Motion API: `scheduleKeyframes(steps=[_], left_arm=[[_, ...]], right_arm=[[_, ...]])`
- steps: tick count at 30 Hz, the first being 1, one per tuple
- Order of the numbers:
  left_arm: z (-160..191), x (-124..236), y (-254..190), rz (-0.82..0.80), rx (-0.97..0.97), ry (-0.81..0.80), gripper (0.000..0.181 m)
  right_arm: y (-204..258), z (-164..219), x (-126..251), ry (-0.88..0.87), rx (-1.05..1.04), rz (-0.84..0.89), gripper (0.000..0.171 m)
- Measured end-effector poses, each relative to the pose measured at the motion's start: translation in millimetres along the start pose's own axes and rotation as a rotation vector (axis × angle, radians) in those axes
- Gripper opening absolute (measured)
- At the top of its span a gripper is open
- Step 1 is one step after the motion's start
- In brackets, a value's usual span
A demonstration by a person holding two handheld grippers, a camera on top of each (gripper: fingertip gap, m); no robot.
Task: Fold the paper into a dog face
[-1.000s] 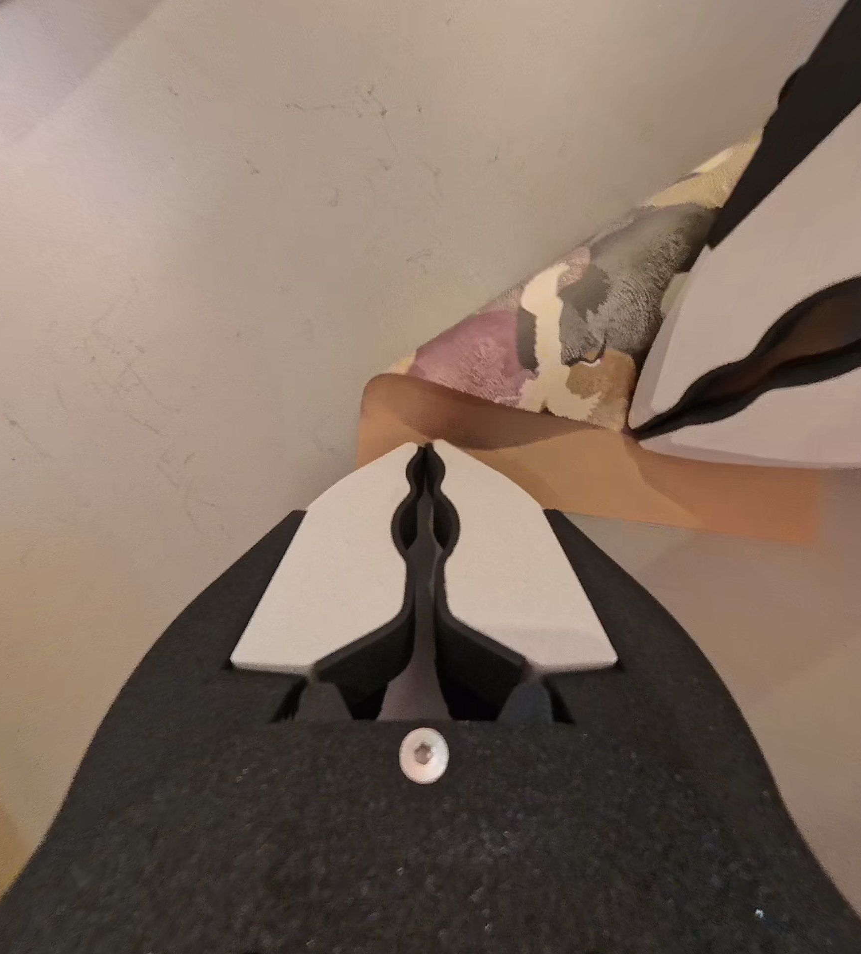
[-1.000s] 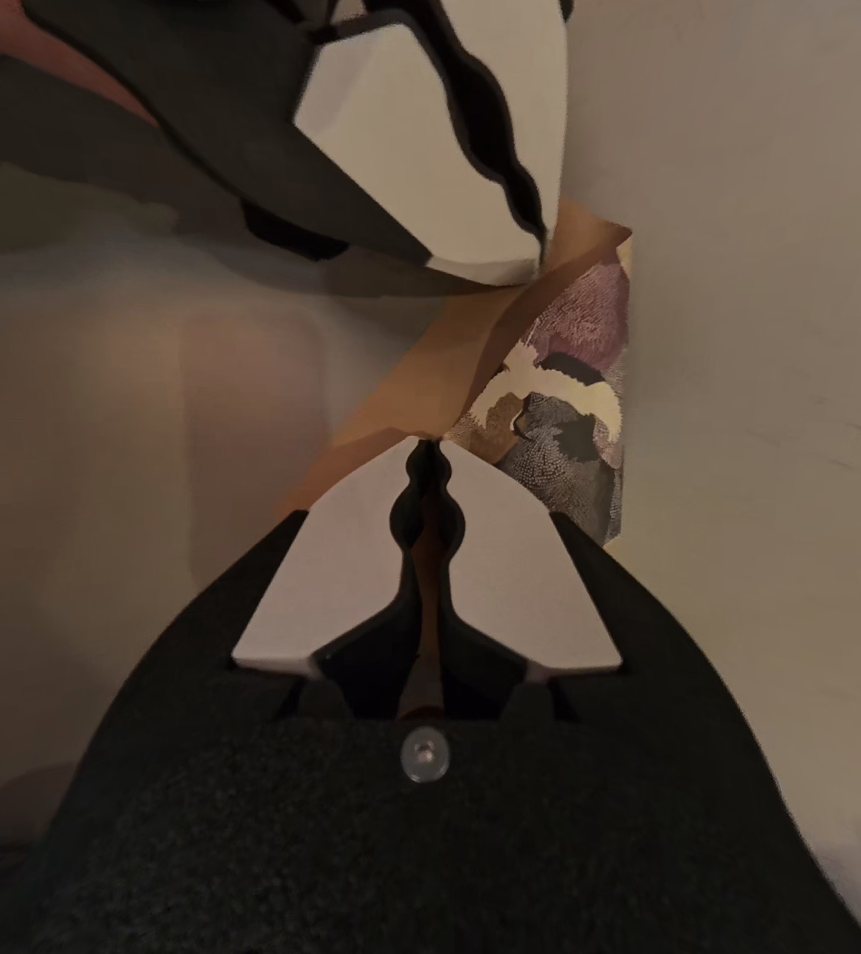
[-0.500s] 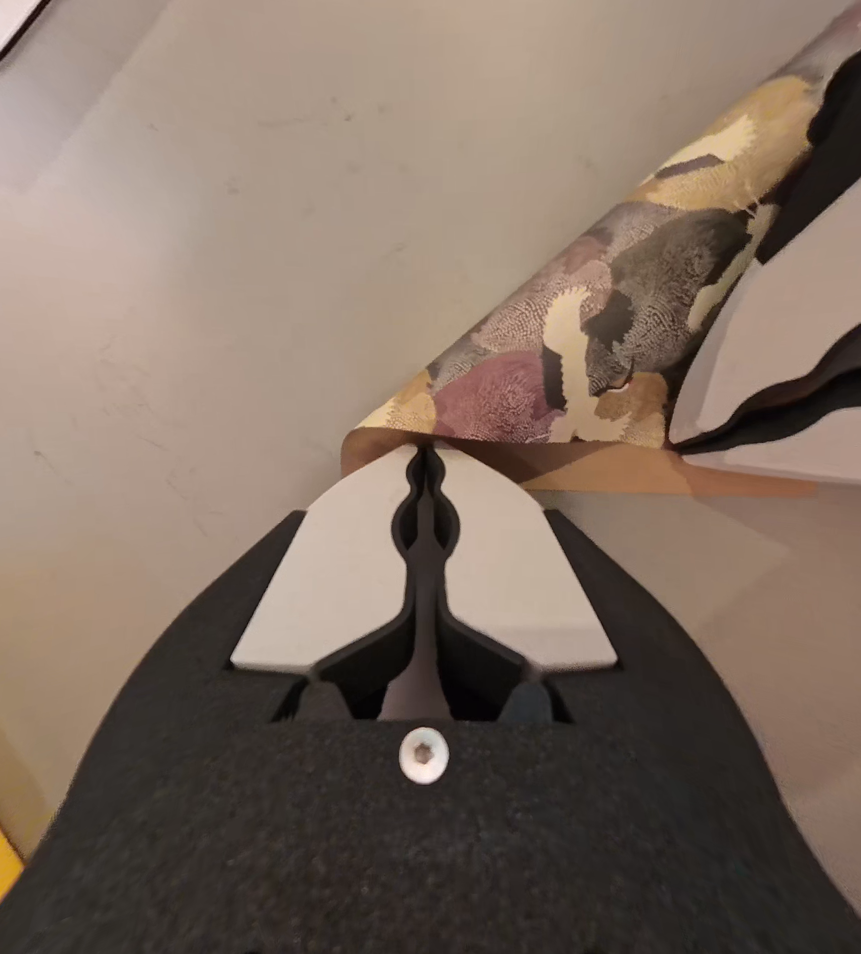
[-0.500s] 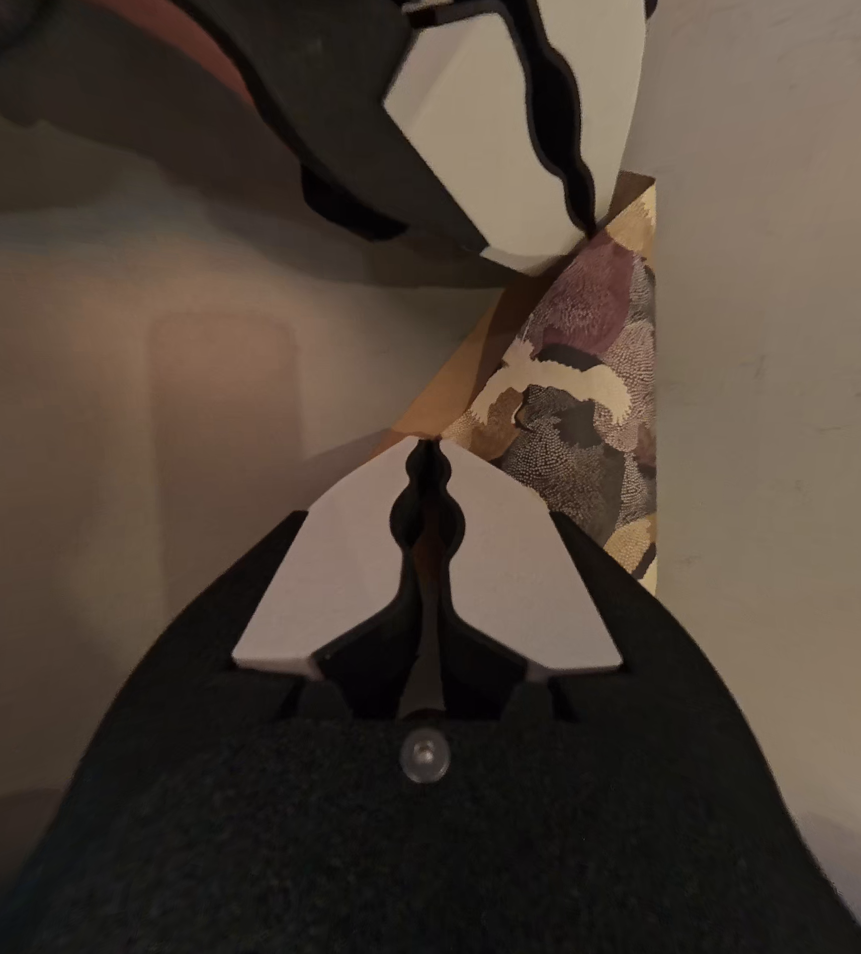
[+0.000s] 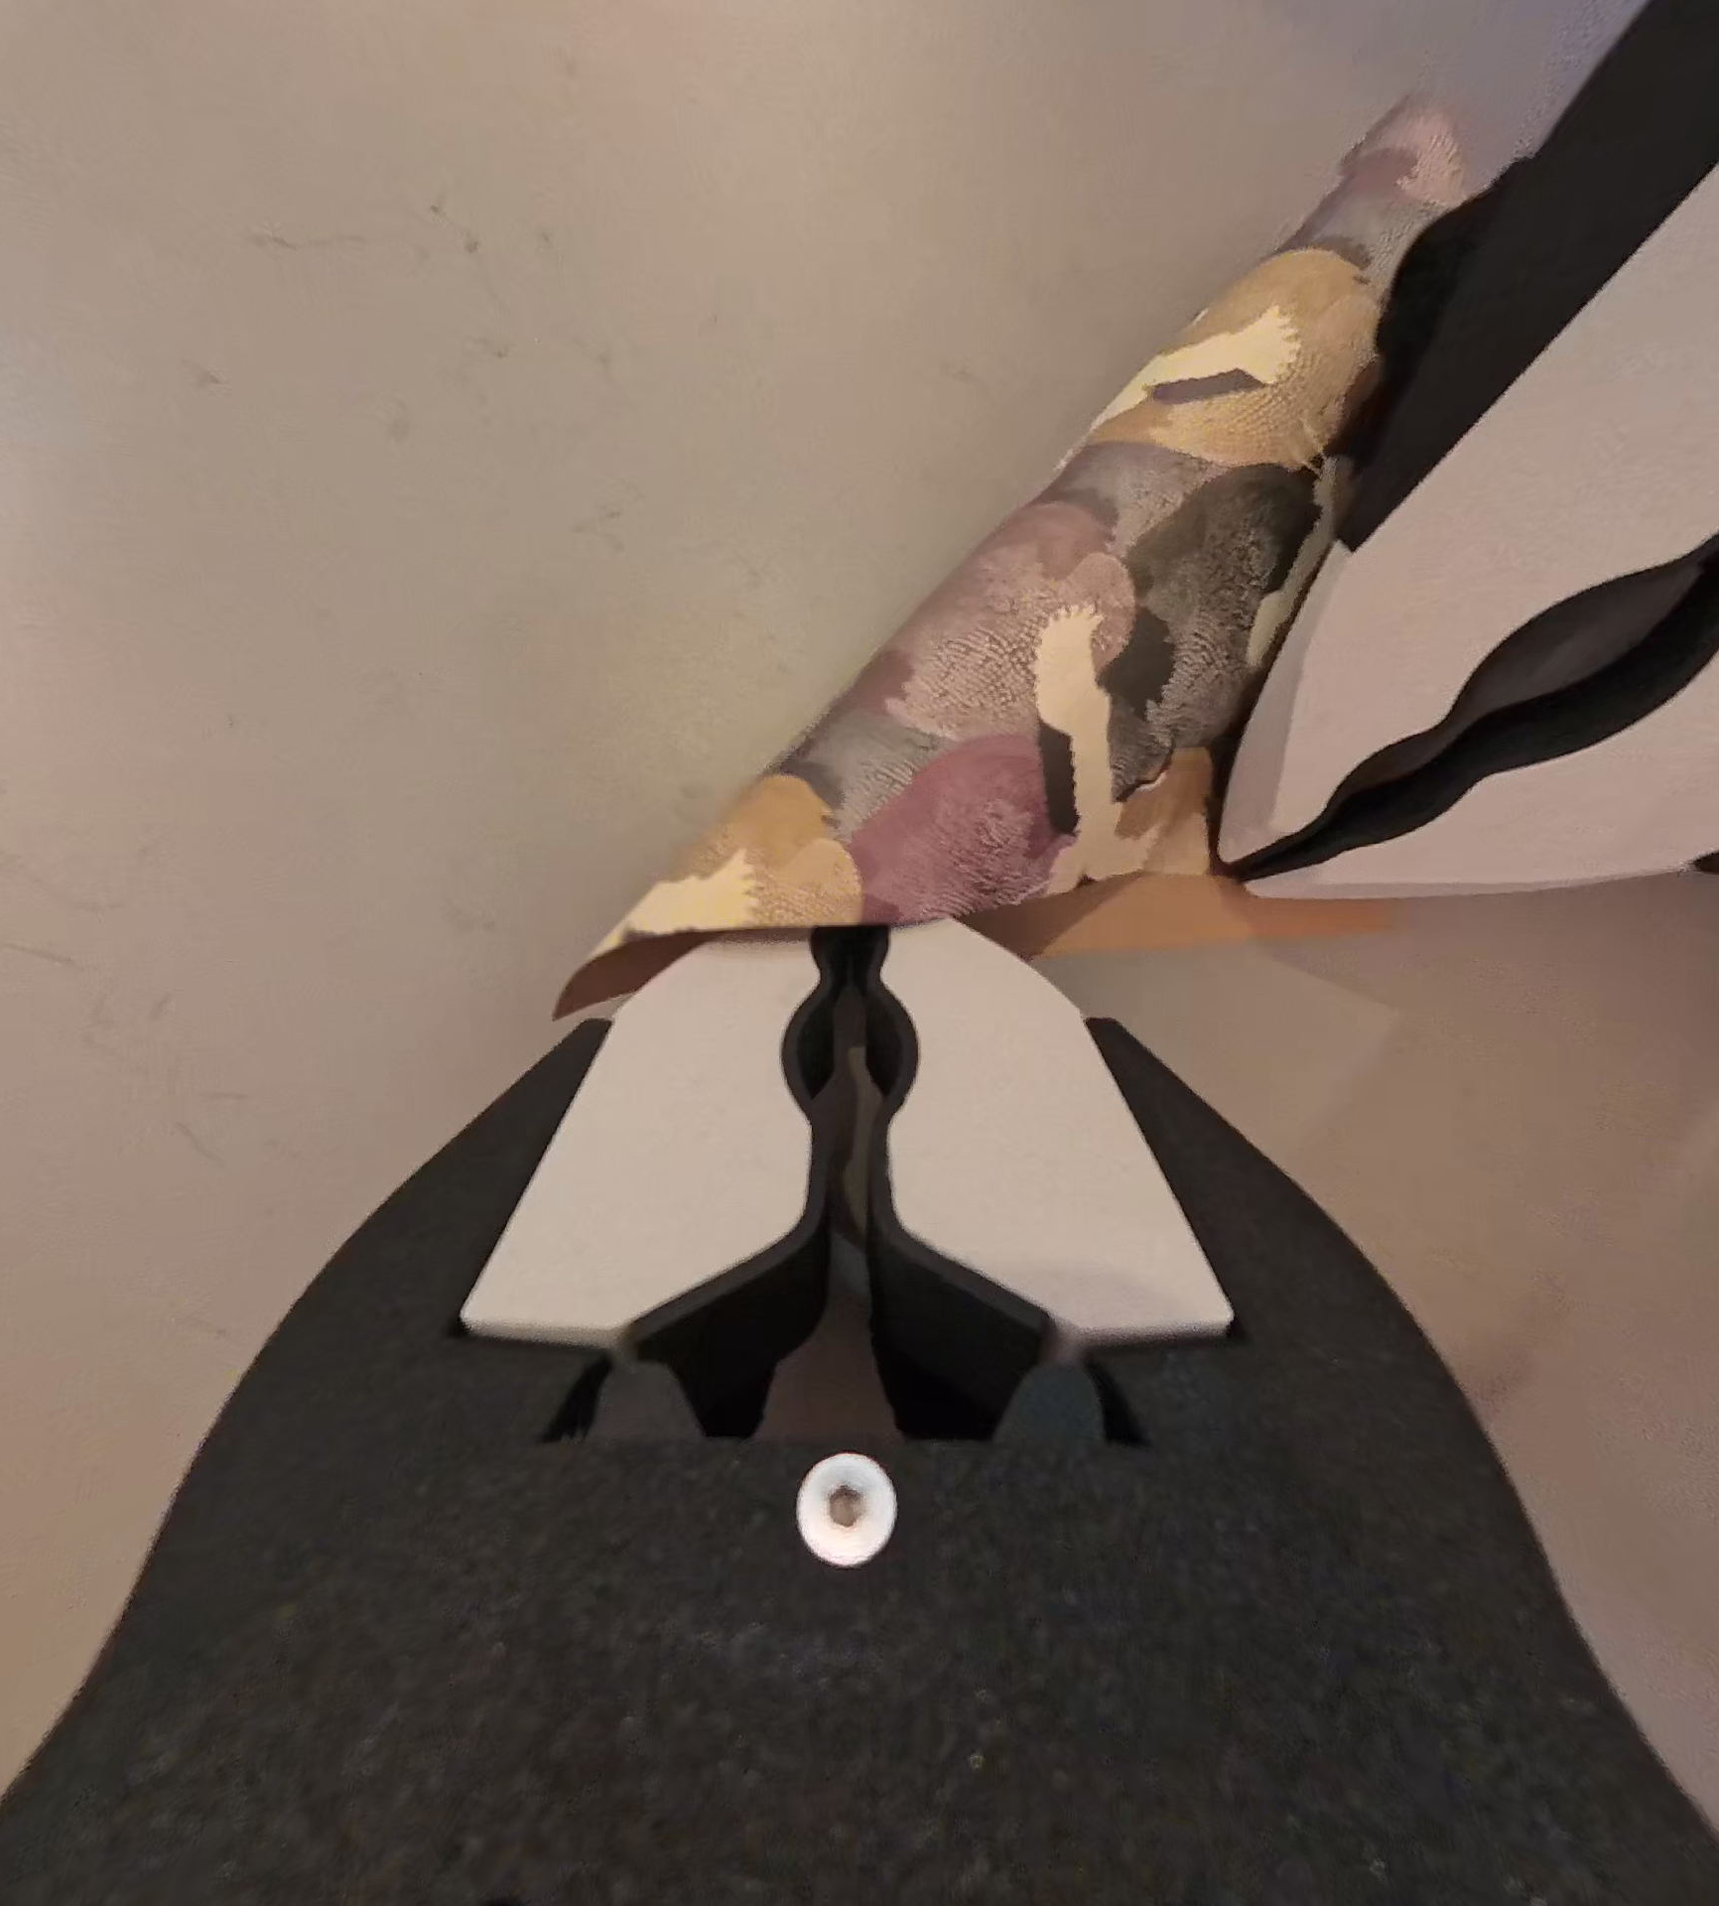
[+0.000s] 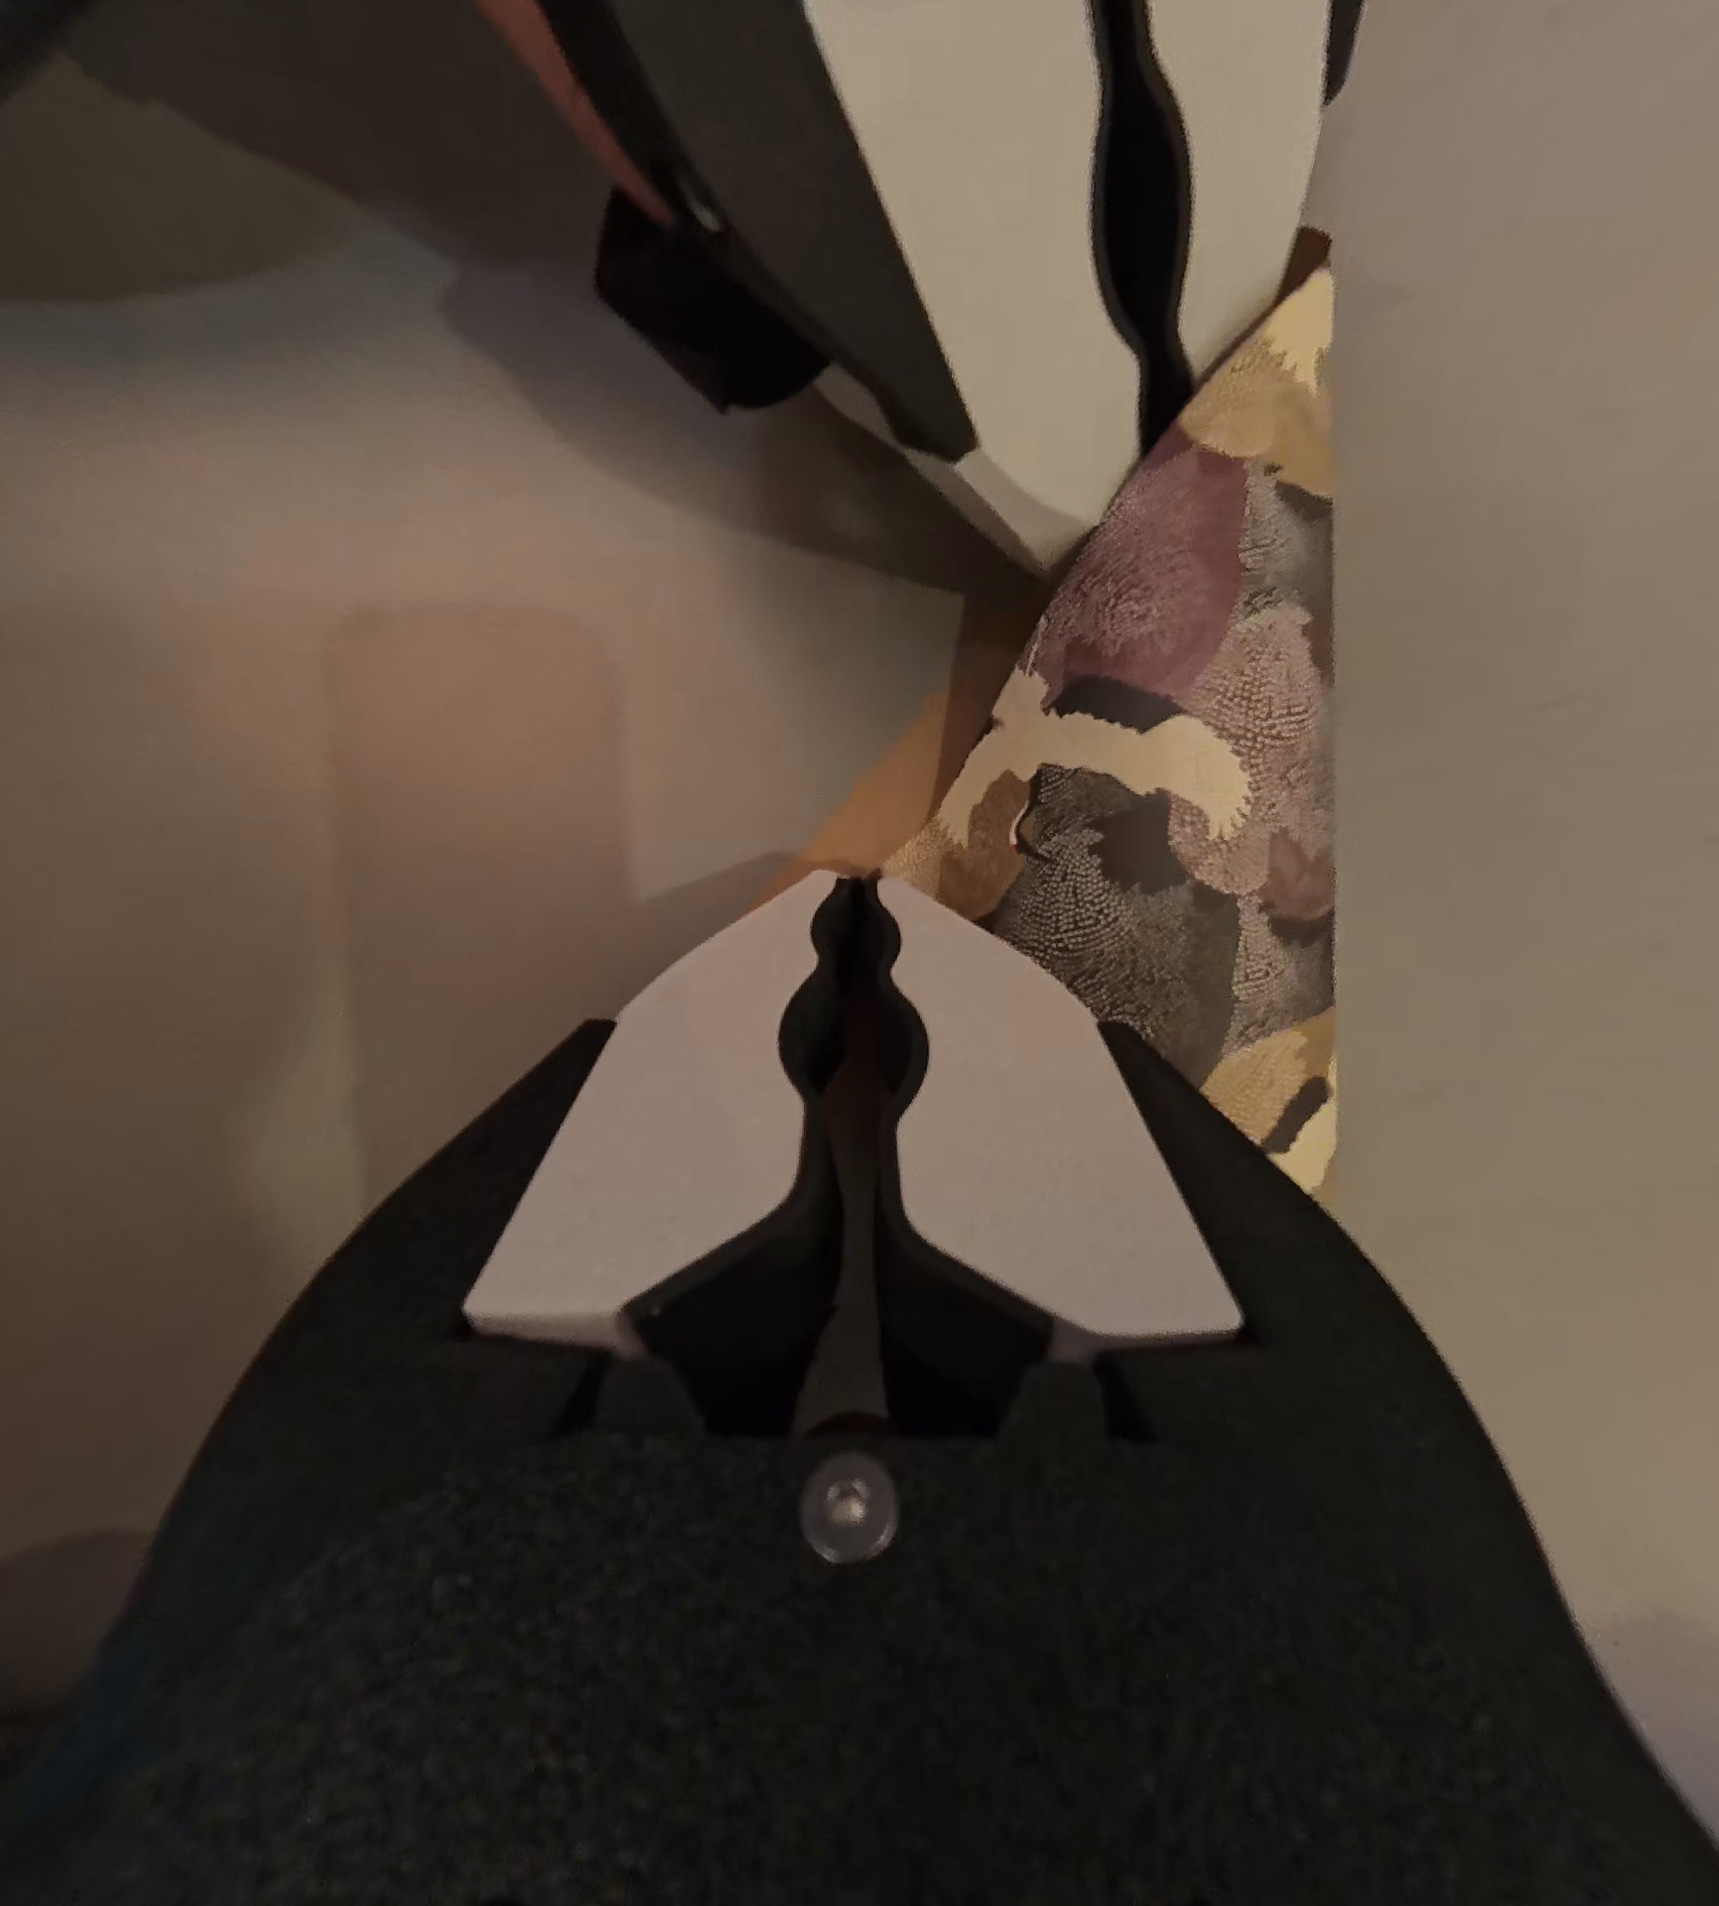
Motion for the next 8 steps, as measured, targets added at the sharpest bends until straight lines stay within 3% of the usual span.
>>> scheduleKeyframes(steps=[8], left_arm=[[1.7,0.6,-8.8,0.017,-0.072,0.012,0.0]], right_arm=[[4.9,-0.6,-0.4,-0.016,-0.01,-0.008,0.0]])
Point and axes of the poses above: each gripper's, where its closed fingertips meet, x back along the fingers, z out of its underside, y = z × x across the jaws, the point moved 2 cm from there along x, back along the fingers, and after that the axes turned 4 degrees about x, right-handed, at the moved point
